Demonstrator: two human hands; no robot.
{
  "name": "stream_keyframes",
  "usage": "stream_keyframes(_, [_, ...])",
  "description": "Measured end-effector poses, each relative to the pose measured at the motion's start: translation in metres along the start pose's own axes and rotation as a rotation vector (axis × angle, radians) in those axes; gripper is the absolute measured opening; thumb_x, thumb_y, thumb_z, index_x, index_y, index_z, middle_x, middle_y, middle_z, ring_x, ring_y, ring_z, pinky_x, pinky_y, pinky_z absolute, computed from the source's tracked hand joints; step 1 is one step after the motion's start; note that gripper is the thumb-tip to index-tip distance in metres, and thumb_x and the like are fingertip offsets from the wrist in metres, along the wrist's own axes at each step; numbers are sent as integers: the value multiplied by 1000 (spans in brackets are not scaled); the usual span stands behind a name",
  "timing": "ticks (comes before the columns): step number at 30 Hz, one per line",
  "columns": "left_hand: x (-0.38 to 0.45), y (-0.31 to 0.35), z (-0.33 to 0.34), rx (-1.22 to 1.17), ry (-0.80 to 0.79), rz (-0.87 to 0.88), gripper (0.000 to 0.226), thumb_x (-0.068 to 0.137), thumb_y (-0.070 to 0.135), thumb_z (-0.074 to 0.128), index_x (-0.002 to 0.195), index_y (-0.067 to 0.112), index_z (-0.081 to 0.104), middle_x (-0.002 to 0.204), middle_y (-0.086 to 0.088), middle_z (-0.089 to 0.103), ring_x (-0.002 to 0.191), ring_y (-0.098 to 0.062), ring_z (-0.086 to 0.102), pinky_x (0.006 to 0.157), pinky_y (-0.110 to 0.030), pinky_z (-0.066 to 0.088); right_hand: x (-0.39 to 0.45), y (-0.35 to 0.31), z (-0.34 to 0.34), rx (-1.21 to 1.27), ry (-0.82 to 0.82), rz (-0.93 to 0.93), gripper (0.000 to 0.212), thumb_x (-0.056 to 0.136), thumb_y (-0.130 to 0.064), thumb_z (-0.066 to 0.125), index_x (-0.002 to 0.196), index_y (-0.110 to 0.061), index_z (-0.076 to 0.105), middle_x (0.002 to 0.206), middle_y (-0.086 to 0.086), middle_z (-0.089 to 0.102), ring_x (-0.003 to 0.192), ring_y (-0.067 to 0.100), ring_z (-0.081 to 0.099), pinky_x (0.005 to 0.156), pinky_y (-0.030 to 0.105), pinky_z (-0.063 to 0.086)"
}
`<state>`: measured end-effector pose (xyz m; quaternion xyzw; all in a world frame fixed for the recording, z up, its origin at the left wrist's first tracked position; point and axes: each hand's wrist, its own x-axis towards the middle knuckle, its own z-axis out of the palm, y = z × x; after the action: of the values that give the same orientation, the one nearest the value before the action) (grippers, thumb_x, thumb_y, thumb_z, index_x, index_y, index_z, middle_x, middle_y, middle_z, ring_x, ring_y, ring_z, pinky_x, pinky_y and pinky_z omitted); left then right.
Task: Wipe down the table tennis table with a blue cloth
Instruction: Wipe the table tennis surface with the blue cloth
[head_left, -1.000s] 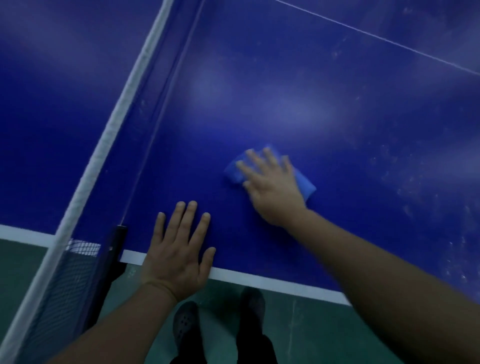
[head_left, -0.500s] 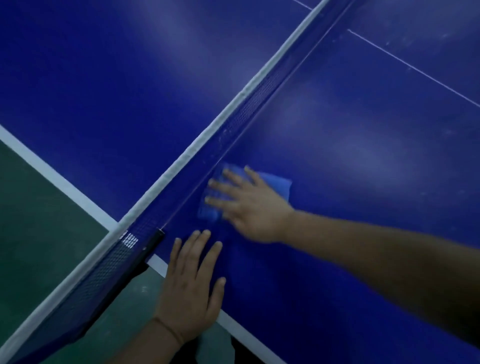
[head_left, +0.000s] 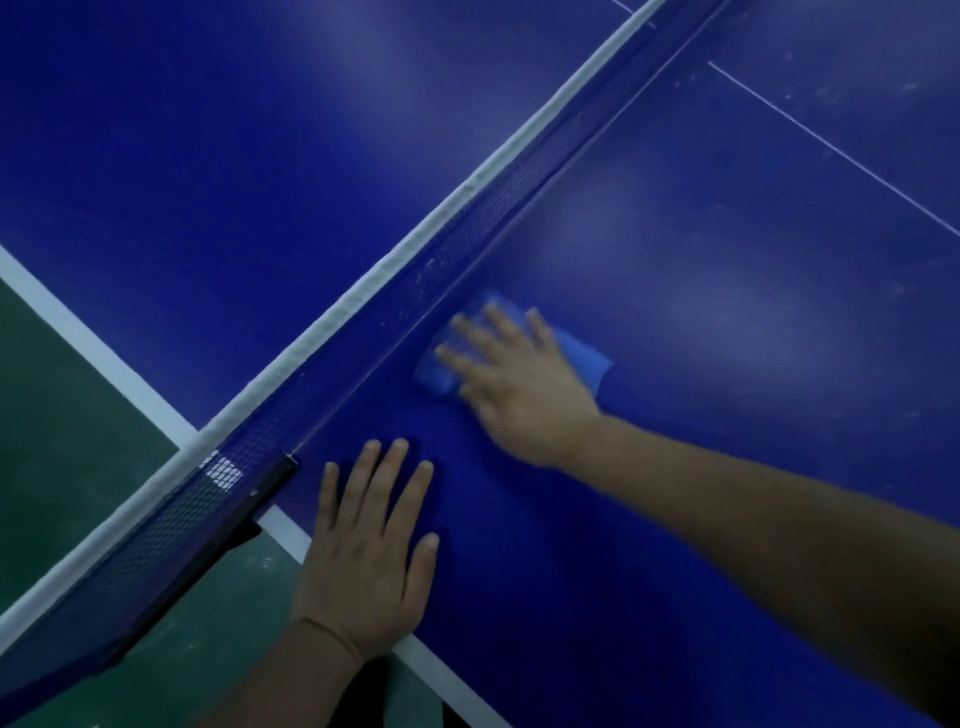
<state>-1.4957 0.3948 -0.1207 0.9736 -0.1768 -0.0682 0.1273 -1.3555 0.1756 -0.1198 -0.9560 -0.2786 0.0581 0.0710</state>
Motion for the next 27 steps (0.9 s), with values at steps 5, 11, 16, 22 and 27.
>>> stream_keyframes(5, [2,1,-5,28,-65,-9,61,98,43,31,150,13,39,161,-9,27,151,-28,15,119,-57,9,-30,156,-36,14,125,945,53,103,-35,30,155,-31,26,165,1,17,152,32,8,117,65,8])
stream_keyframes(11, [2,2,-6,16,-58,-17,60,97,41,31,150,13,39,161,-9,28,151,-29,16,119,-57,10,-23,86,-22,37,224,985,54,100,-35,33,154,-29,32,164,5,21,151,35,10,116,67,8])
stream_keyframes(16, [3,2,-3,20,-19,-14,60,95,40,32,149,13,40,160,-10,28,151,-29,17,120,-56,9,-64,10,3,-17,83,313,52,98,-42,32,148,-32,40,159,-1,33,149,31,20,117,62,12])
stream_keyframes(22, [4,2,-4,30,-14,-16,61,95,39,31,148,10,41,158,-14,31,150,-32,18,120,-58,9,-159,157,-36,78,159,1206,53,104,-38,30,156,-33,25,166,-2,14,153,27,5,118,63,6])
stream_keyframes(27, [4,5,-7,19,-28,-36,62,95,39,30,148,10,42,159,-13,31,150,-32,18,119,-59,10,-128,62,-11,5,155,917,54,99,-35,36,153,-30,32,164,3,21,152,32,11,116,67,11])
